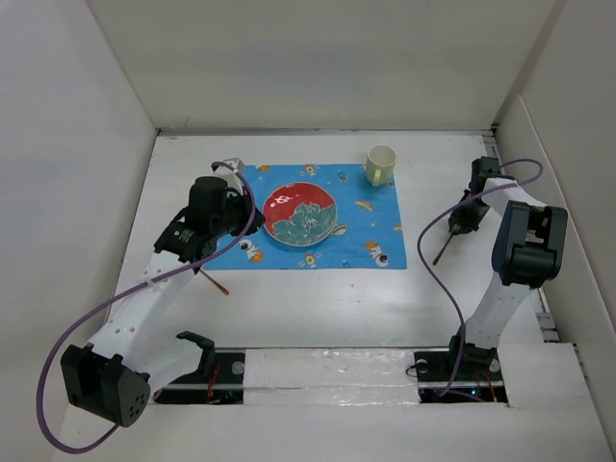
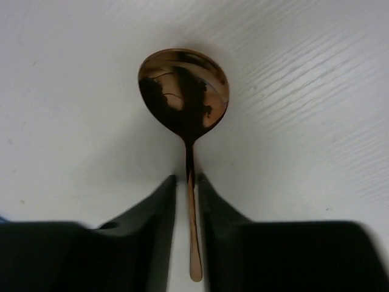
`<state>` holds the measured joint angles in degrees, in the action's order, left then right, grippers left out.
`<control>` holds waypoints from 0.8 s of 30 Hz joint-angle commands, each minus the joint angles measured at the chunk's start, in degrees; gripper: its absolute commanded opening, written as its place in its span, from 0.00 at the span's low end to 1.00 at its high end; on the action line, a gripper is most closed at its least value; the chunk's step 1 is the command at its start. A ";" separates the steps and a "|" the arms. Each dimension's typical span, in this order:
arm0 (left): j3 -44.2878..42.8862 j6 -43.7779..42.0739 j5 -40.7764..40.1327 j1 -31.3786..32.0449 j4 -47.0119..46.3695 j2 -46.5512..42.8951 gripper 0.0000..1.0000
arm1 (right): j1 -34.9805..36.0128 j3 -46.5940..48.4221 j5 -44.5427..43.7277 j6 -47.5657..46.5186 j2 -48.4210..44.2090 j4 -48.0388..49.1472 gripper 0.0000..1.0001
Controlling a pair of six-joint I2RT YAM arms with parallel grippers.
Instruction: Set the dinner table for one person
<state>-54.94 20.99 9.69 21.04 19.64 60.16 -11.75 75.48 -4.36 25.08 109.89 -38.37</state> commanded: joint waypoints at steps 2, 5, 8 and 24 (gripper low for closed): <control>0.62 0.72 1.20 0.23 -2.15 -1.19 0.07 | 1.37 -2.89 1.55 0.41 -0.46 -0.92 0.32; 0.53 0.80 1.29 0.23 -2.06 -1.10 0.08 | 1.38 -2.45 1.46 0.50 -0.29 -1.00 0.19; 0.62 0.80 0.86 0.23 -1.89 -1.45 0.08 | 1.38 -2.36 0.24 0.76 -0.55 -1.18 0.00; -2.28 13.88 -14.34 -0.55 5.66 -1.80 0.13 | 28.16 8.98 2.75 0.93 -19.36 -7.16 0.00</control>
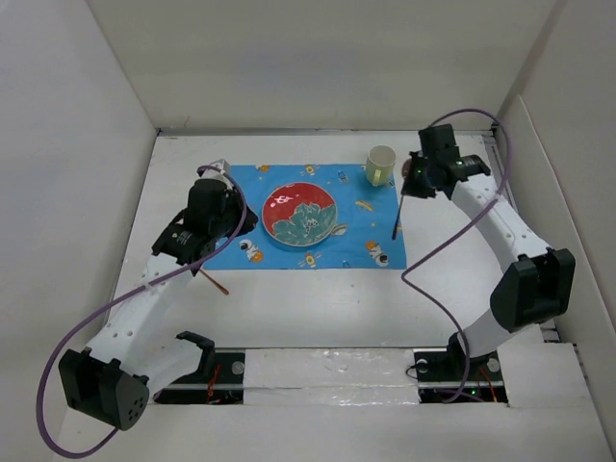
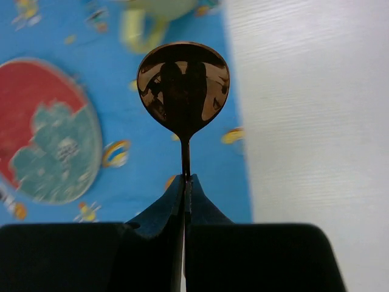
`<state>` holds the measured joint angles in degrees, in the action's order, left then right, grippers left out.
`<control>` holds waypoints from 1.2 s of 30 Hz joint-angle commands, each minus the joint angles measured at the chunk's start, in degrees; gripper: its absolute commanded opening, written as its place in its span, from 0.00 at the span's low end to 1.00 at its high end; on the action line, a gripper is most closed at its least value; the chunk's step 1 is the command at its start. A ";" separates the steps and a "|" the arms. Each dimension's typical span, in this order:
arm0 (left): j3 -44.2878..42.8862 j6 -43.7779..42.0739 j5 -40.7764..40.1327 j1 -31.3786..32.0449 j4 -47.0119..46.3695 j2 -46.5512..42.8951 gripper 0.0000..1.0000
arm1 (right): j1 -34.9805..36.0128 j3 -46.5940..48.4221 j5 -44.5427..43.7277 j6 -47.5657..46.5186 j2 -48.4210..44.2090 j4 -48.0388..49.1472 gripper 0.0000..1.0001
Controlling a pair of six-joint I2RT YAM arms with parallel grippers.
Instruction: Set the dinner table for one person
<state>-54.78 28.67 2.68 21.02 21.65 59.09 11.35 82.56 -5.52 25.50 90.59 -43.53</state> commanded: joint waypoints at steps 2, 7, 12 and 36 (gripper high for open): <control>-2.26 8.24 -7.78 -1.49 4.89 -0.90 0.16 | 10.32 2.95 4.81 1.22 1.08 0.18 0.00; 1.07 16.31 -9.95 -3.79 10.15 -2.13 0.21 | 15.28 11.09 6.91 2.01 14.38 2.92 0.00; 4.06 18.10 -7.71 -11.13 14.90 -3.36 0.41 | 15.80 19.71 7.01 1.23 26.78 1.88 0.00; 12.24 23.80 -9.97 -21.19 21.24 3.84 0.47 | 13.17 19.48 7.36 1.49 34.40 5.03 0.32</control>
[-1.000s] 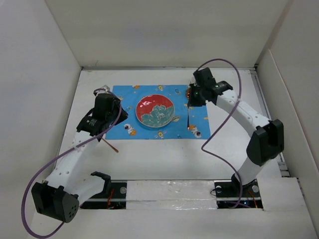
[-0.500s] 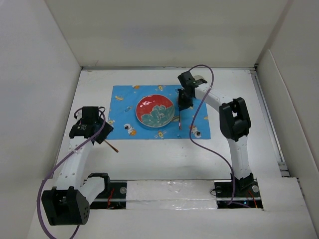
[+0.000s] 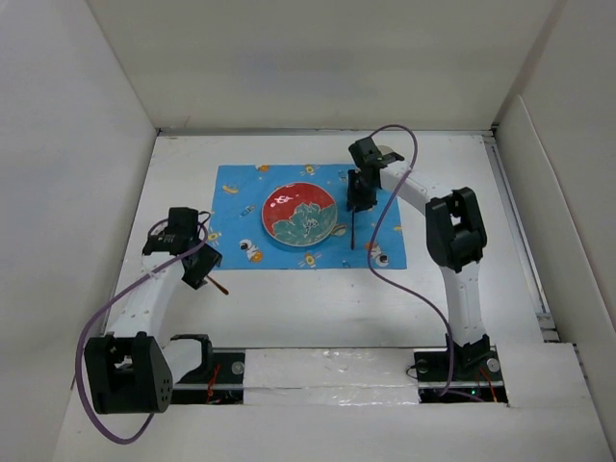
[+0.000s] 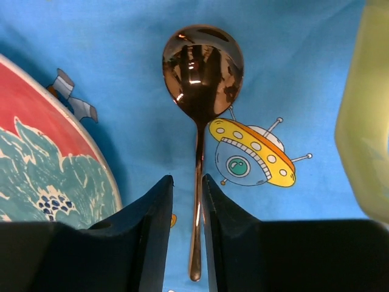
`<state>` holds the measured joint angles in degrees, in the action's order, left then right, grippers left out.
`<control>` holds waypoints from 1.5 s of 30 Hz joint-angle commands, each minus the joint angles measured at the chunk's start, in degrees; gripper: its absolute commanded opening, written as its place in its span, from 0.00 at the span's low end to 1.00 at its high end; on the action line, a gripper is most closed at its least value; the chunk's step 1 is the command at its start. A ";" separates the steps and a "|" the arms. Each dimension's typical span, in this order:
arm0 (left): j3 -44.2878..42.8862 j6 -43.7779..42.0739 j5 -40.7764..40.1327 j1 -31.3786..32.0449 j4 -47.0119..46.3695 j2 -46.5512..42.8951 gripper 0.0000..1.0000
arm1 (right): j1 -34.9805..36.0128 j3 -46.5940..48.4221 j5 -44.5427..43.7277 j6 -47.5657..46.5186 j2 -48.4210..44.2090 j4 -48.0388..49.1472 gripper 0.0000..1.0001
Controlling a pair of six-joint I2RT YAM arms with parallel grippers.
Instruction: Set the dinner table for one person
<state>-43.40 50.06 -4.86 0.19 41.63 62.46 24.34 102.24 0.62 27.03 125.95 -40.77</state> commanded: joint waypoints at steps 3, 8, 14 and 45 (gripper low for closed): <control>2.17 1.53 -2.26 -3.78 0.13 1.35 0.48 | 0.18 0.59 1.57 -0.04 -1.84 1.23 0.38; 2.18 0.38 -0.58 -8.62 -2.68 4.68 0.49 | 3.08 1.47 4.73 0.05 -10.17 1.57 0.52; 0.77 2.23 -3.13 -8.62 -6.55 11.62 0.49 | 6.50 -2.64 6.75 0.48 -19.94 4.02 0.53; -3.27 2.58 -10.26 -8.62 -11.39 26.66 0.37 | 17.85 -18.92 8.61 1.71 -34.81 10.19 0.49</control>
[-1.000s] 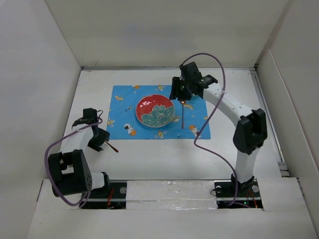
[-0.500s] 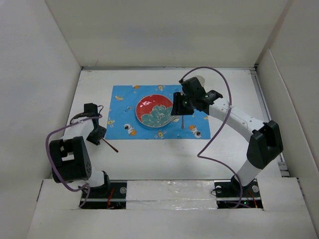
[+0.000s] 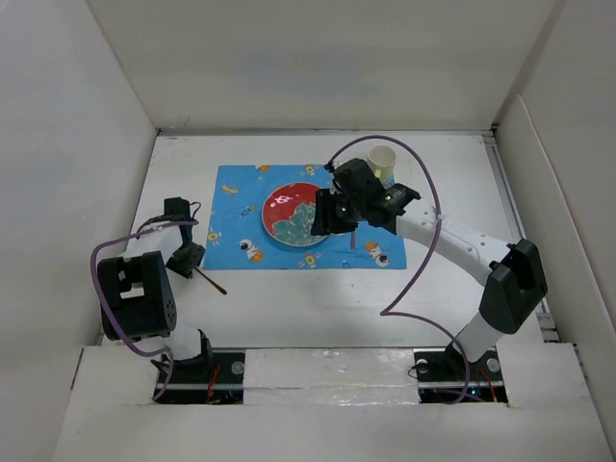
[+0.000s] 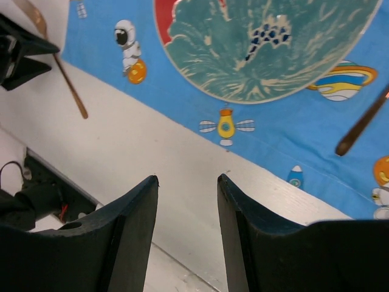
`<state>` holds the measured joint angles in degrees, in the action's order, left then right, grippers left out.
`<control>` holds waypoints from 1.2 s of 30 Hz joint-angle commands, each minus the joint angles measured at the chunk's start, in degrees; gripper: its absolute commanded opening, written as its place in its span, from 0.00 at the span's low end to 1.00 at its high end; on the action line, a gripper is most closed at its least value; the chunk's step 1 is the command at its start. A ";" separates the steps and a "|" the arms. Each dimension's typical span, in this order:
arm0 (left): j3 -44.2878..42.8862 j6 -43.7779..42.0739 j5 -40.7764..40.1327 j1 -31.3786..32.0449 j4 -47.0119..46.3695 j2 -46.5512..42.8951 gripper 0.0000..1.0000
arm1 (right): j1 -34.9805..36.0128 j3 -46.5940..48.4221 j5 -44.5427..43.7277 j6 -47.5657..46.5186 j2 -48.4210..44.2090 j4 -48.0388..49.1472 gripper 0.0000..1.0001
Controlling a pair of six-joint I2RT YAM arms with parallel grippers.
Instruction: Set the dinner table for one person
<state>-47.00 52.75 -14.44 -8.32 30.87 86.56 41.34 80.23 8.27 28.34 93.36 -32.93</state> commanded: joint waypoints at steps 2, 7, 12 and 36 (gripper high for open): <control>-0.28 -0.37 -0.68 1.36 -0.90 2.03 0.35 | 0.85 3.18 1.04 0.14 -1.87 2.43 0.49; -1.51 -0.72 -0.59 1.99 -1.17 1.85 0.31 | 0.85 3.36 -0.36 -0.30 -1.78 1.02 0.49; -1.07 -0.19 -0.77 1.99 -0.90 3.26 0.11 | 0.32 4.32 -1.68 -0.30 -5.28 0.06 0.49; -34.11 -32.96 -10.26 26.33 6.21 4.30 0.00 | -14.54 -12.73 0.78 -0.56 -26.56 -3.54 0.49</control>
<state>-78.04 27.20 -21.61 16.47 34.26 85.86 27.24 66.76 9.45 28.29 68.60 -35.83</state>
